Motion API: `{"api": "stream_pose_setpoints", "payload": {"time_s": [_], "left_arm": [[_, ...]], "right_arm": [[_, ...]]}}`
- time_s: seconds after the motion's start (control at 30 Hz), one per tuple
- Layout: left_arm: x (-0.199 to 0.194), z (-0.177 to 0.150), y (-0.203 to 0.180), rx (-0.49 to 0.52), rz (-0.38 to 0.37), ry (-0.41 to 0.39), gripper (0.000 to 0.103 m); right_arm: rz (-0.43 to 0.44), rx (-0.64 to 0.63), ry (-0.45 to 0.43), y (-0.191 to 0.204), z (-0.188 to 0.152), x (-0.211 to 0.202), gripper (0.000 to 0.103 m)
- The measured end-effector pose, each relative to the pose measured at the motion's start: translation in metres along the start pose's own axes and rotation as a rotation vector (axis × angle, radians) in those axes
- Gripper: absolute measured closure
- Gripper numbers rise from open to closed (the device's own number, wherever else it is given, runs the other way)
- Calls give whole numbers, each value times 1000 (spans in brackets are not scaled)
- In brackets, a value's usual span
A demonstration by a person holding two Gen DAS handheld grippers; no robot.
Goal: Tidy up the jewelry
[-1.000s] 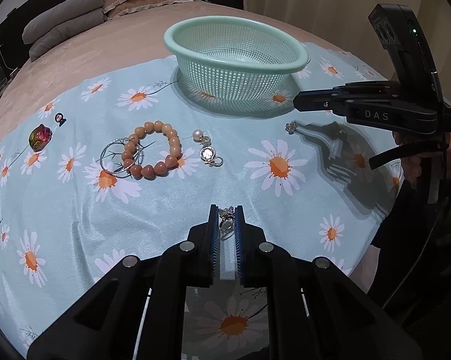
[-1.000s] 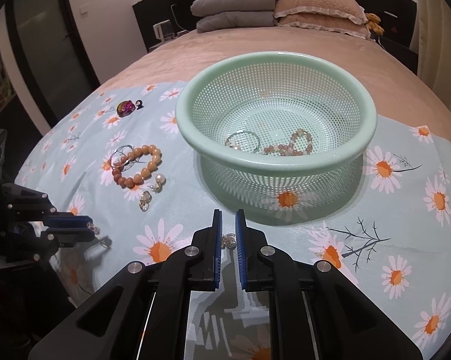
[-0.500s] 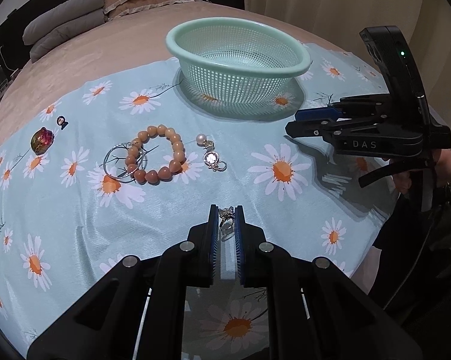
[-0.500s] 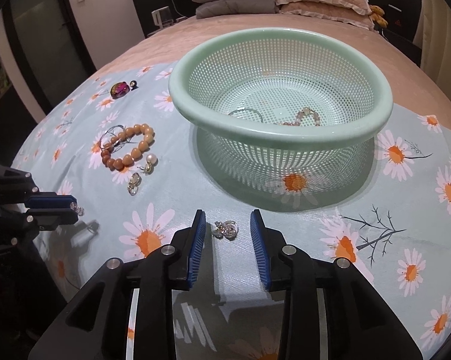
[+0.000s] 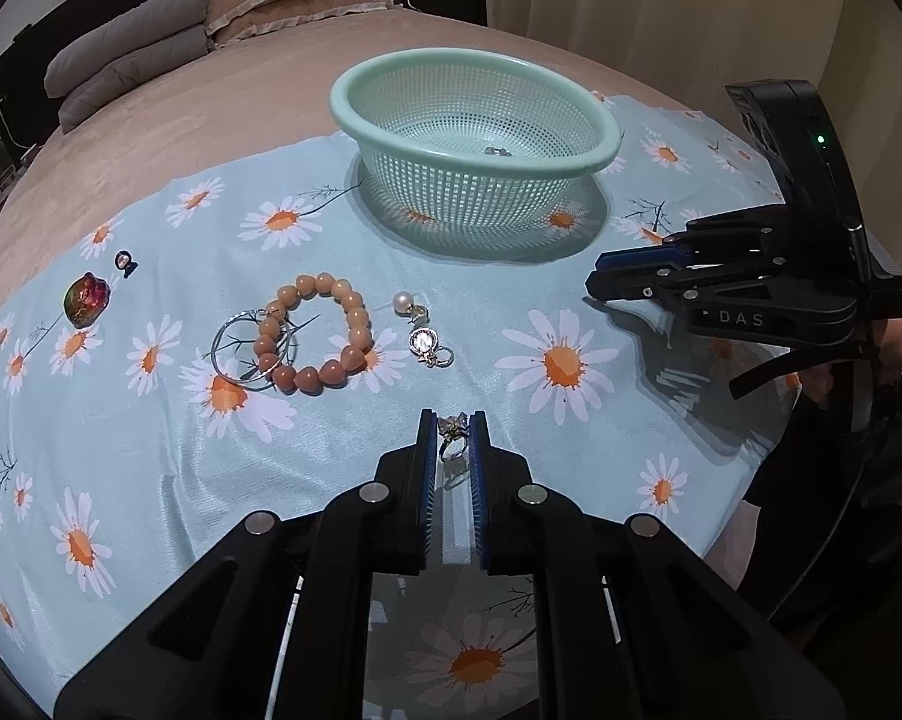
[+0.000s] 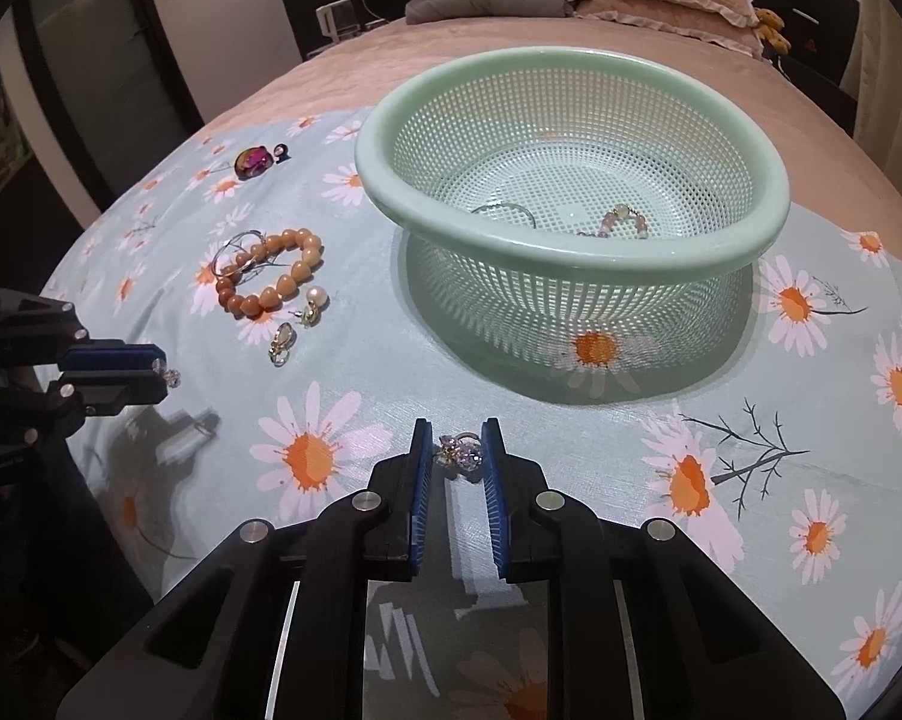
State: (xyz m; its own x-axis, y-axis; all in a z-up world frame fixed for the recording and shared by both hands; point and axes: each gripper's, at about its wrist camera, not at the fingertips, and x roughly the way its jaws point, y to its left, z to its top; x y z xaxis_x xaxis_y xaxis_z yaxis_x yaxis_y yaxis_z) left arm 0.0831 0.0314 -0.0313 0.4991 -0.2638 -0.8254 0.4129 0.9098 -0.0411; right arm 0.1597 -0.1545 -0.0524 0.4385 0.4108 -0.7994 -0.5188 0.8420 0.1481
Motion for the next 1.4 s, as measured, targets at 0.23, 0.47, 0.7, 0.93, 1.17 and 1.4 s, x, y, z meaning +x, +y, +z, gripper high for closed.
{"api": "stream_pose_setpoints", "payload": {"time_s": [0.23,0.47,0.7,0.93,1.17,1.4], "left_arm": [[-5,24,1,25,-4,-32,92],[-8,60,-4,81,-20,-62,92],[-7,99,-7,128,-19,-93,92],[12,132,-13,166,-49,-95,92],[46,145,-20,201,-79,-51,92],[65,147,-14,186,-63,-30,87]], "right_arm": [[-12,-52,-65,-4,16,-41,87],[-62,-70,-155,-20,37,-84,87],[-92,-83,-175,-30,61,-91,87],[-103,-92,-168,-38,79,-76,87],[-94,-85,-153,-50,86,-55,87],[-90,-50,-152,-59,86,-41,86]]}}
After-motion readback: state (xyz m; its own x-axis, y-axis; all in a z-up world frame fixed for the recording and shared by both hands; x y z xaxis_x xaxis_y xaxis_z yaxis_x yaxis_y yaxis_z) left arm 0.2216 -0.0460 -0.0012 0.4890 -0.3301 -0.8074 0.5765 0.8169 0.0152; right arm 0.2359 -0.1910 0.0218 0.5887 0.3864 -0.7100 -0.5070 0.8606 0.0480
